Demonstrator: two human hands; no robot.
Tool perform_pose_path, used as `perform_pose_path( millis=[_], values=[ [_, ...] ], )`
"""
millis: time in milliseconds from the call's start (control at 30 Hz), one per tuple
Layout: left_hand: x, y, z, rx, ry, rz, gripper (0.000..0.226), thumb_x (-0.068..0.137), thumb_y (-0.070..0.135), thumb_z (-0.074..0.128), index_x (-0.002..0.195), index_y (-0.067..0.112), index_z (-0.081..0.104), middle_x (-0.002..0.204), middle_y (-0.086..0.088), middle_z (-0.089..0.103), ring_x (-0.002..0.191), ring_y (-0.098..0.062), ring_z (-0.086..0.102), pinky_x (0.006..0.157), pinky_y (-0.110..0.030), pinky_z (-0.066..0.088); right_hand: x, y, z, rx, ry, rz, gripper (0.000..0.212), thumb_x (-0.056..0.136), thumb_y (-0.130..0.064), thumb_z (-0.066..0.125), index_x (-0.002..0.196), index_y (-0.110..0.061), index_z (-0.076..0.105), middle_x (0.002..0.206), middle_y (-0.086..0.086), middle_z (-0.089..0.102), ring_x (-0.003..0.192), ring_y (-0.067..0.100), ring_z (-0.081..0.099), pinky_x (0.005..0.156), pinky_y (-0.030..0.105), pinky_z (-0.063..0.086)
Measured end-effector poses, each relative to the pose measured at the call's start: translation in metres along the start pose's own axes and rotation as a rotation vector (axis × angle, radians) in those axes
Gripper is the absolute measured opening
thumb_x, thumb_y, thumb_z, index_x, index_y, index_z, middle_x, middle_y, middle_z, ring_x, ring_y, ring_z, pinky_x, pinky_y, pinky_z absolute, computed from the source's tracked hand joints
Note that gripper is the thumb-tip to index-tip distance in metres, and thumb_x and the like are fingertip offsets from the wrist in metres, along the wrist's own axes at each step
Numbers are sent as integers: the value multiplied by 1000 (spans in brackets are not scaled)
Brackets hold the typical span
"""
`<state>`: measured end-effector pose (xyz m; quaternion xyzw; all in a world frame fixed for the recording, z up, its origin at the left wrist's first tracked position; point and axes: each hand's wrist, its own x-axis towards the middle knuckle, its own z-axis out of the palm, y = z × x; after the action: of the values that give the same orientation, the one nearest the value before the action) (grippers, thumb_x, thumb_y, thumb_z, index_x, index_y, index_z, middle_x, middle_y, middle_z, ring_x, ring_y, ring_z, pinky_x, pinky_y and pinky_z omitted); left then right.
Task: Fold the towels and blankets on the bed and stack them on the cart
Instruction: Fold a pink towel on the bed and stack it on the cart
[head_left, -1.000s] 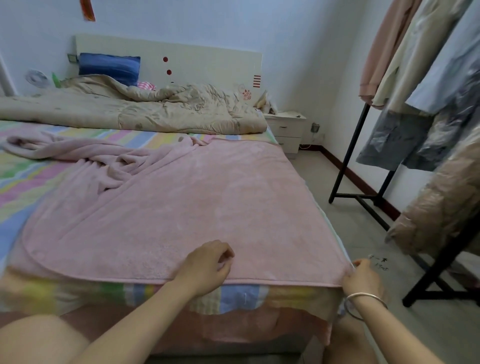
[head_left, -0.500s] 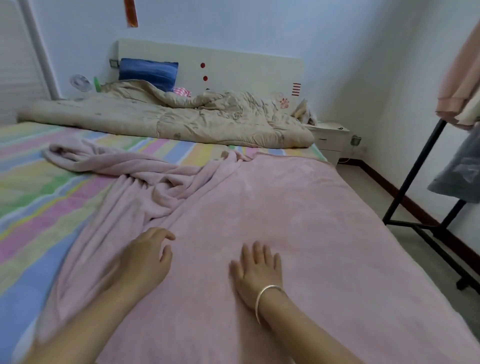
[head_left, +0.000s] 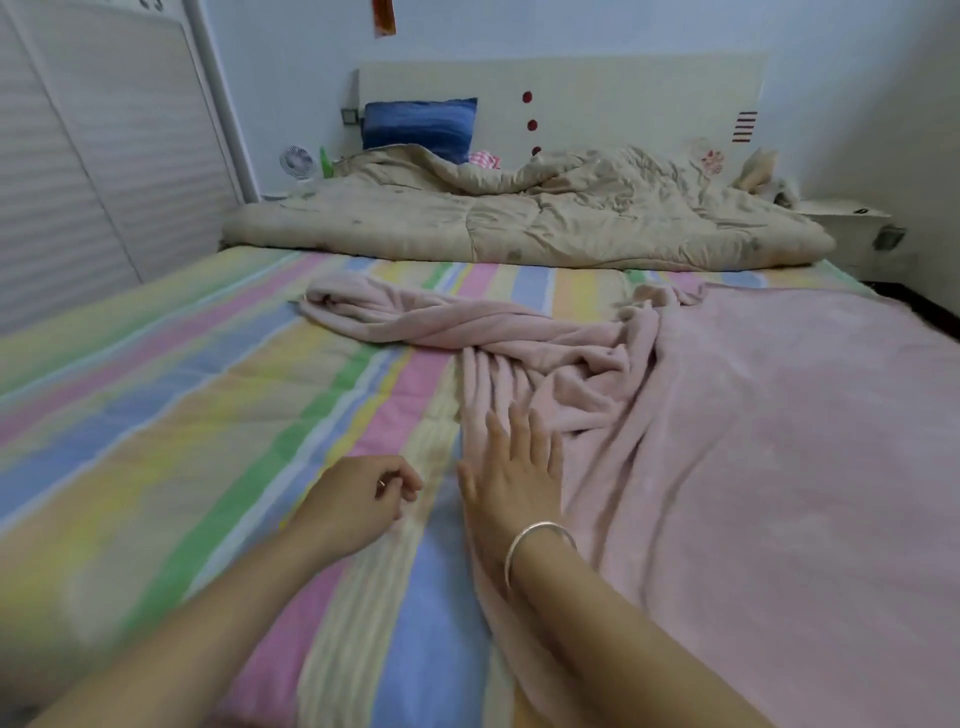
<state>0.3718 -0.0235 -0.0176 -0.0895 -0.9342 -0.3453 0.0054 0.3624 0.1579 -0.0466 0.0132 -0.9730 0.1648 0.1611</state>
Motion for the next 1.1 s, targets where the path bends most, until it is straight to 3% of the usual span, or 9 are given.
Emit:
perform_pose_path(
  millis=[100,267,367,467,567,667,833,933,1100],
  values=[
    [1,-39,-35,21,-7,-13,34,89,6,47,78,30,68,75,16,71,66,-6,68,72,-35,58,31,-29,29,-89,-13,9,66,89,-52,41,144,-15,35,152,8,32,138,30,32,109,43,26],
    [-5,-75,-61,-93,-12,-67,34,93,2,45,82,22,70,76,8,72,63,-10,69,69,-31,58,64,-24,35,-19,-154,423,32,102,-23,35,123,-12,56,124,12,59,111,28,58,81,33,45],
    [-15,-92,-71,-231,14,-136,34,93,-3,43,83,14,71,78,0,73,65,-17,68,54,-21,51,58,-48,7,128,-232,257,33,95,-21,49,62,-24,50,75,12,52,74,26,47,68,25,30],
    [-25,-101,-87,-326,56,-218,34,94,-4,41,85,13,70,82,-4,74,70,-23,69,54,-22,50,18,-107,-25,495,-383,-55,38,86,-6,53,52,-17,41,55,1,35,54,11,34,60,25,31],
    [-31,-103,-108,-395,164,-305,29,95,-1,40,94,10,67,89,-6,74,74,-24,70,62,-29,51,-16,-143,-32,646,-706,-171,17,86,-1,49,75,3,62,67,9,51,63,13,46,59,23,38],
    [-43,-104,-118,-441,231,-369,25,94,3,41,98,10,65,92,-6,73,78,-24,69,67,-33,52,-17,-143,-37,570,-906,-139,23,94,-11,52,110,-9,69,84,1,64,67,7,58,64,15,47],
    [-44,-109,-100,-442,190,-415,24,95,5,41,96,14,64,94,-3,71,75,-21,69,64,-33,53,28,-142,-21,341,-433,-113,28,94,-35,55,118,-24,65,115,-7,66,101,11,60,93,26,47],
    [-30,-119,-95,-440,186,-450,26,96,3,39,96,13,63,92,0,71,69,-17,69,58,-30,52,66,-154,13,253,-352,-86,36,94,-39,52,124,-22,60,129,1,56,115,20,53,99,30,42],
    [5,-155,-109,-502,224,-447,28,95,-2,38,93,9,64,88,-8,69,59,-18,61,49,-28,43,143,-160,97,-188,-288,1,83,93,-54,39,152,-2,12,157,20,13,146,37,4,115,44,20]
  ],
)
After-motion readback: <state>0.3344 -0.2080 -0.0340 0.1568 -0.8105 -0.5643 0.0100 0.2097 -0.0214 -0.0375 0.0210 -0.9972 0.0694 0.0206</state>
